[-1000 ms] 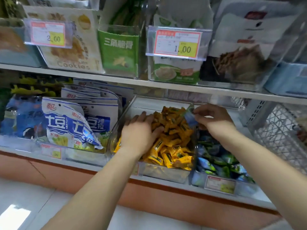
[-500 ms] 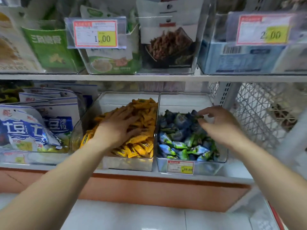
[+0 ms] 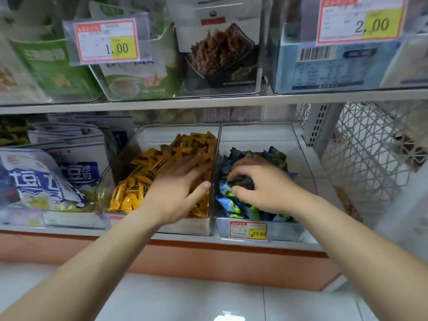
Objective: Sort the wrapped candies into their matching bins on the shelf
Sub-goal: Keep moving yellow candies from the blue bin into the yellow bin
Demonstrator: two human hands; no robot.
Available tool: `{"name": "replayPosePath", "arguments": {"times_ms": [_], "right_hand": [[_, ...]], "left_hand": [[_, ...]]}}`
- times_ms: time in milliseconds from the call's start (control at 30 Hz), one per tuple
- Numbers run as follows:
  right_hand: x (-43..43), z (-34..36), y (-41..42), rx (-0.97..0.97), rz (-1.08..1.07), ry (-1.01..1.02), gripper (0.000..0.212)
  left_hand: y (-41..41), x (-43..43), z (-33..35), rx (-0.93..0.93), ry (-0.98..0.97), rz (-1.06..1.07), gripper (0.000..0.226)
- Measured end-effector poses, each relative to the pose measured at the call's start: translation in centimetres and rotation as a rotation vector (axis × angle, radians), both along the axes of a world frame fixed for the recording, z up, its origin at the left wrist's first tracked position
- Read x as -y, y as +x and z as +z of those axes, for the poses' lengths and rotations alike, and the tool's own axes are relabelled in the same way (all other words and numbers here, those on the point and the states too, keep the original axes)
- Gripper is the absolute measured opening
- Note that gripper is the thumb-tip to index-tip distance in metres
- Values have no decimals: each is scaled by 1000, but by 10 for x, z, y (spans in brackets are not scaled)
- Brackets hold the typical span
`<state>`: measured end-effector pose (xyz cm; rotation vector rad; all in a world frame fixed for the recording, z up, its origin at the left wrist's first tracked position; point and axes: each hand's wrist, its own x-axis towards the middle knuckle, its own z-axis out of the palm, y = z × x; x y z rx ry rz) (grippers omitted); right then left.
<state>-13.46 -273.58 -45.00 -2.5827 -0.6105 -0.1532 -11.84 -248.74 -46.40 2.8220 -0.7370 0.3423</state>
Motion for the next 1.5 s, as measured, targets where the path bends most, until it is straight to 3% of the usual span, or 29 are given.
{"name": "replayPosePath", "arguments": {"times_ms": [133, 300, 367, 467, 533, 600, 700, 800, 867, 967, 1033, 1100, 1200, 1267, 1333, 1433, 1500], "right_hand": [[-7, -14, 7, -141, 71, -219, 69], [-10, -16, 24, -204, 20, -404, 91], [-14, -14, 31, -132, -5, -485, 83], [-13, -8, 44, -84, -63, -550, 67], [-7, 3, 52, -107, -117, -608, 63], [3, 13, 60, -82, -141, -659, 49], [21, 27, 72, -109, -169, -676, 39], [35, 39, 72, -150, -215, -628, 52], [31, 41, 70, -62, -193, -499, 46], [6, 38, 65, -116, 45, -314, 41], [-12, 26, 66, -306, 200, -407, 52], [-17, 9, 73, -447, 198, -551, 79], [-18, -14, 81, -417, 141, -783, 111], [-19, -17, 84, -346, 151, -838, 104], [-12, -12, 87, -282, 160, -818, 82], [13, 4, 92, -202, 134, -653, 36], [33, 14, 94, -220, 73, -570, 31]], "left_hand": [[23, -22, -14, -91, 150, -61, 69], [51, -22, 4, 48, 190, 50, 42], [51, -10, 14, 52, 190, 172, 40], [27, 18, 20, 209, -48, 193, 43], [9, 33, 14, 91, -187, 85, 52], [-1, 38, 2, -55, -172, 31, 58], [1, 31, -7, -82, -255, 23, 58], [1, 32, -12, -68, -267, -3, 61], [3, 32, -14, -51, -278, -10, 62], [3, 31, -14, -62, -306, -29, 60], [3, 30, -14, -80, -303, -18, 62], [4, 29, -16, -110, -306, -5, 66], [4, 27, -16, -115, -314, 9, 66], [3, 27, -15, -108, -316, 13, 65], [2, 27, -14, -104, -315, 17, 65], [2, 28, -16, -83, -319, 12, 62], [3, 28, -17, -82, -332, 8, 60]]}}
